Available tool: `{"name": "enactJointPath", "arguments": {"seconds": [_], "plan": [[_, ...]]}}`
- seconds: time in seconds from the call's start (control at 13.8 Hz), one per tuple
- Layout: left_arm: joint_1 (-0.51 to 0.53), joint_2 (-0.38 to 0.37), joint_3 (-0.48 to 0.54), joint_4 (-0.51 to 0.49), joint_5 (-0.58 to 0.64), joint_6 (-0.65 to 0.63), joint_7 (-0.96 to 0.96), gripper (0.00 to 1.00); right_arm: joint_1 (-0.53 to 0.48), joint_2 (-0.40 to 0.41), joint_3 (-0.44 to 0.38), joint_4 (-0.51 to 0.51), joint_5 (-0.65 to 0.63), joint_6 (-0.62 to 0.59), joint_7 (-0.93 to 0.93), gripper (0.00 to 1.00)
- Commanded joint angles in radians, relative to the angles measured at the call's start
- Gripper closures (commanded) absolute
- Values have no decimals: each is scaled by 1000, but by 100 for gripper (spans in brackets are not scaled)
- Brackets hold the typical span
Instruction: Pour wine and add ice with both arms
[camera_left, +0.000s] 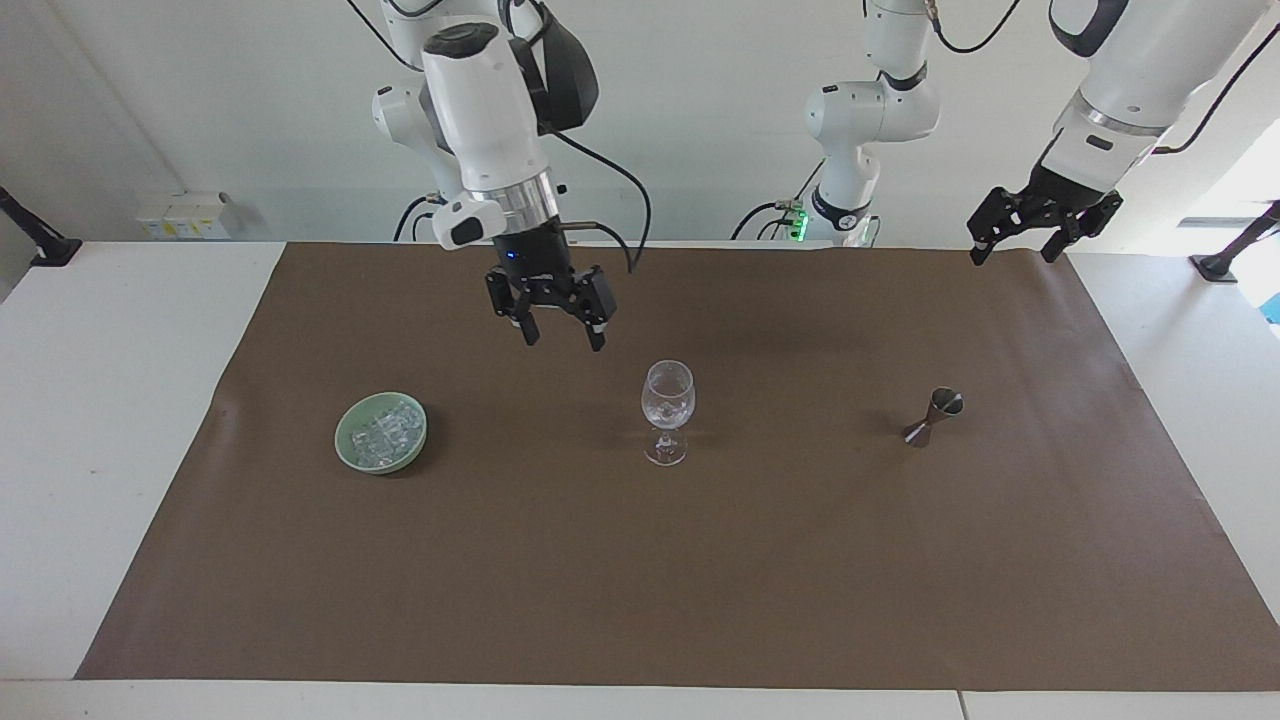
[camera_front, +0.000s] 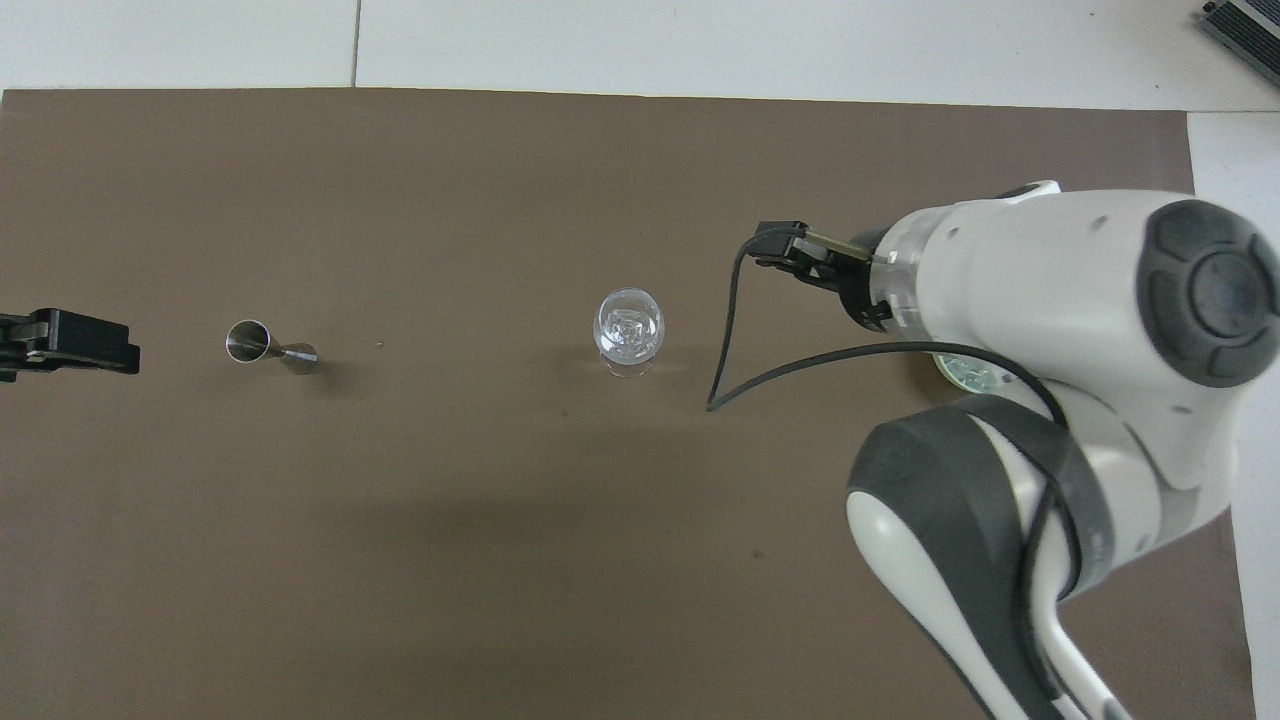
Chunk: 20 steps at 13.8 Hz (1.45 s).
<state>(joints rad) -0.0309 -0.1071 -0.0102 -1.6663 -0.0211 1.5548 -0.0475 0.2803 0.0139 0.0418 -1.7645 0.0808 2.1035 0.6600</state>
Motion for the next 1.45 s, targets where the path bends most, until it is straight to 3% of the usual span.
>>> {"name": "enactJointPath", "arguments": {"seconds": [0.0,0.14,0.51,0.72,0.94,1.38], "plan": [[6,-23,-5,-26,15,8,-11,0,-105,-63,10,-7,-55,-110,-185,0],[6,-23,-5,-26,15,8,-11,0,-176,-74,6,34,-90,-192,-292,0],[6,-25,-5,-26,15,8,-11,0,-259,-8,10,295,-156,-495,-364,0],[6,-25,-5,-26,15,8,-11,0,-267,-6,9,290,-154,-549,-413,0],[6,-23,-4,-26,15,8,-11,0,-286,-58,9,180,-151,-537,-477,0],[6,-23,-4,-26,15,8,-11,0,-290,-60,9,175,-138,-537,-479,0]]}}
